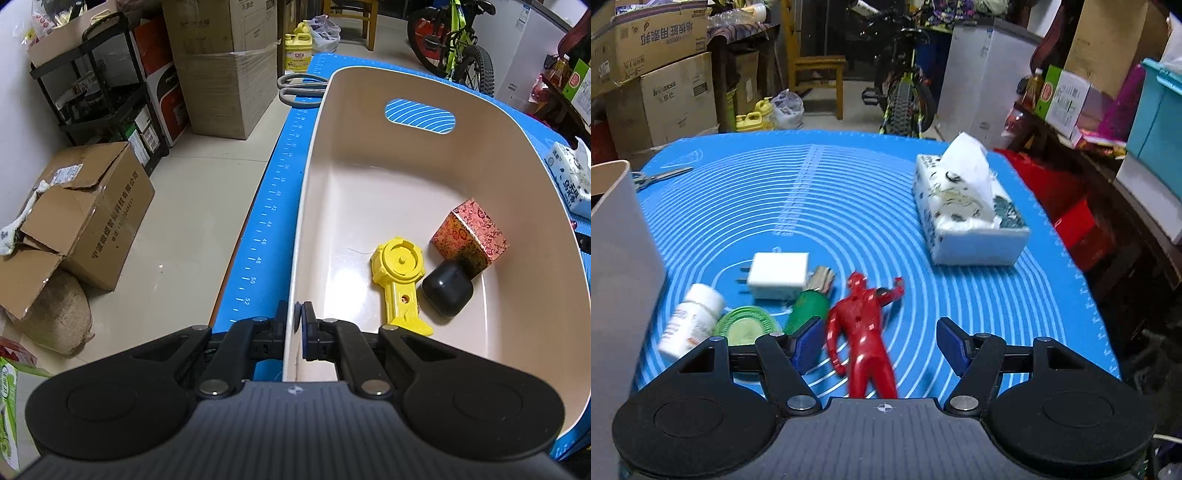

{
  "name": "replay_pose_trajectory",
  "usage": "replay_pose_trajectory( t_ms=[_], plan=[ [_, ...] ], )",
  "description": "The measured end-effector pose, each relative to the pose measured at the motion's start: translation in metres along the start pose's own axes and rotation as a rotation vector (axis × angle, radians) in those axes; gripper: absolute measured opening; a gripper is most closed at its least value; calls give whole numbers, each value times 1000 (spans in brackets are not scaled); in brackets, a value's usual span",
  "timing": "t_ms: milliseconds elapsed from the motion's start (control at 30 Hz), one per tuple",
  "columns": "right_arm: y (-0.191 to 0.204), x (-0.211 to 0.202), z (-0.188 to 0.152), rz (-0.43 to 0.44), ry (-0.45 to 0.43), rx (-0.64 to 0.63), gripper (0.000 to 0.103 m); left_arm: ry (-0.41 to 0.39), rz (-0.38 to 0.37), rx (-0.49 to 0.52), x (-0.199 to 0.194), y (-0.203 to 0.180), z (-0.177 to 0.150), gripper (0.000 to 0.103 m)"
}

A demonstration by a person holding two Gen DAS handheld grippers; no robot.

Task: Organize rigid objects
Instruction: 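Grasp the red figurine with the right tool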

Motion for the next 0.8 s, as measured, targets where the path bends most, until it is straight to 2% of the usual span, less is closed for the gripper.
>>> replay_pose_trajectory(
  t_ms=[133, 433, 500, 600, 800],
  plan=[
    [-8, 13, -4, 20, 14, 14, 69, 0, 6, 3, 0, 0, 0, 9],
    [-9, 27, -7, 115, -16, 58, 68, 1, 16, -5, 1, 0, 1, 10],
    [-9, 27, -8, 149, -21, 79, 61, 2, 18, -8, 1, 0, 1, 10],
    [-6, 26, -8, 210, -26, 100, 36, -1, 29, -2, 1, -2, 1, 10],
    [-2, 23, -8, 194, -26, 95, 34, -1, 27, -6, 1, -2, 1, 10]
  ],
)
Point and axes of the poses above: each gripper's, at about its wrist camera, not at the fingertips, and x roughly the way its jaws point, y to its left, z to its top, the point moved 5 cm from there along x, roughly the way its jaws point, and after that the axes turned 10 degrees about -x, right-handed, at the moved point
